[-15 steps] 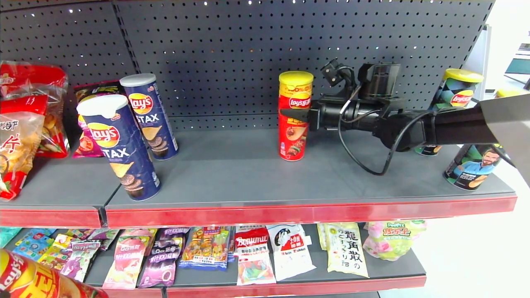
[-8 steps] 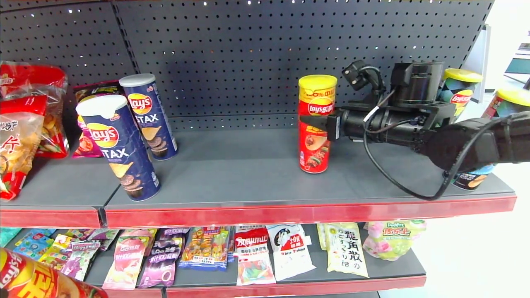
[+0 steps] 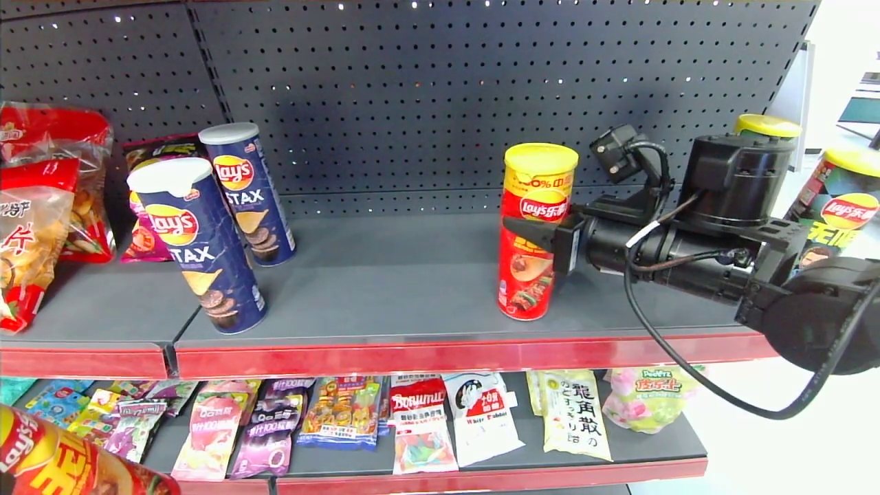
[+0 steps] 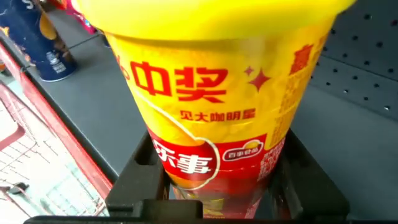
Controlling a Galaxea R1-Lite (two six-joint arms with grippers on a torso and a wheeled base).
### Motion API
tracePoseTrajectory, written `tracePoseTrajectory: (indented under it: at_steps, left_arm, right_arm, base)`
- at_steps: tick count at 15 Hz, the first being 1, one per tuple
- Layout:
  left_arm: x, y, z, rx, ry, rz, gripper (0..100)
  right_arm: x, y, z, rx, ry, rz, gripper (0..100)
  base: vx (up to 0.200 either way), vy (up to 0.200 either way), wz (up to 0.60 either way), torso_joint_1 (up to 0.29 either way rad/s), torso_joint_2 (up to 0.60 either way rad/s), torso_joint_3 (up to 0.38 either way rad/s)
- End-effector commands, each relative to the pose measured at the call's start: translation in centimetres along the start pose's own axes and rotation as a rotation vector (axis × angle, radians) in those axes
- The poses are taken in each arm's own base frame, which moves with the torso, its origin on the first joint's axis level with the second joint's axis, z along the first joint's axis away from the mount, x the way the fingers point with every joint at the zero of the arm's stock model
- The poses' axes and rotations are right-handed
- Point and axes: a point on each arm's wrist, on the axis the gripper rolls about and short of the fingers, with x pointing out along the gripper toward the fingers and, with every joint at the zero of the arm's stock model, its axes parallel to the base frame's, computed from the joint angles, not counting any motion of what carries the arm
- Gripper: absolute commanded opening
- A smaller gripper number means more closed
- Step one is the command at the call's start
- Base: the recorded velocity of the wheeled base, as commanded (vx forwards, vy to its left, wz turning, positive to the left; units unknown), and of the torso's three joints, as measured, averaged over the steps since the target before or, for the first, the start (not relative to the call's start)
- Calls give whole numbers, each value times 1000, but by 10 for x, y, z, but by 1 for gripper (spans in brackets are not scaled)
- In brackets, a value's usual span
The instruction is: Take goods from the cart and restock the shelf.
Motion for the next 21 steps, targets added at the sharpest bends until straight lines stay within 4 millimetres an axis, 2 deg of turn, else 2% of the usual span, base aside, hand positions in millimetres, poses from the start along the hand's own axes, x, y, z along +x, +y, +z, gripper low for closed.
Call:
tracePoseTrajectory:
  at_steps: [1,5,13,14,19,21]
  left_arm:
    - [0,0,0,0,0,0,0]
    - [0,0,-1,-3,3,1,0]
    - [0,0,-1,-3,4,-1,0]
    - [0,0,-1,-3,4,-1,0]
    - [0,0,-2,-4,6,-1,0]
    - [0,0,-1,-3,4,-1,0]
  right_arm:
    - [-3,3,1,-1,-3,5,0]
    - [-3,23,-7,3,0,65,0]
    - [-5,26,-9,1,-9,71,0]
    - [-4,27,-10,0,-9,75,100]
    - [-5,28,-5,-6,-37,73,100]
    - [-12,28,-4,-6,-38,48,100]
  base:
    - [0,0,0,0,0,0]
    - [0,0,0,0,0,0]
    - [0,0,0,0,0,0]
    - [0,0,0,0,0,0]
    - [0,0,0,0,0,0]
    - [0,0,0,0,0,0]
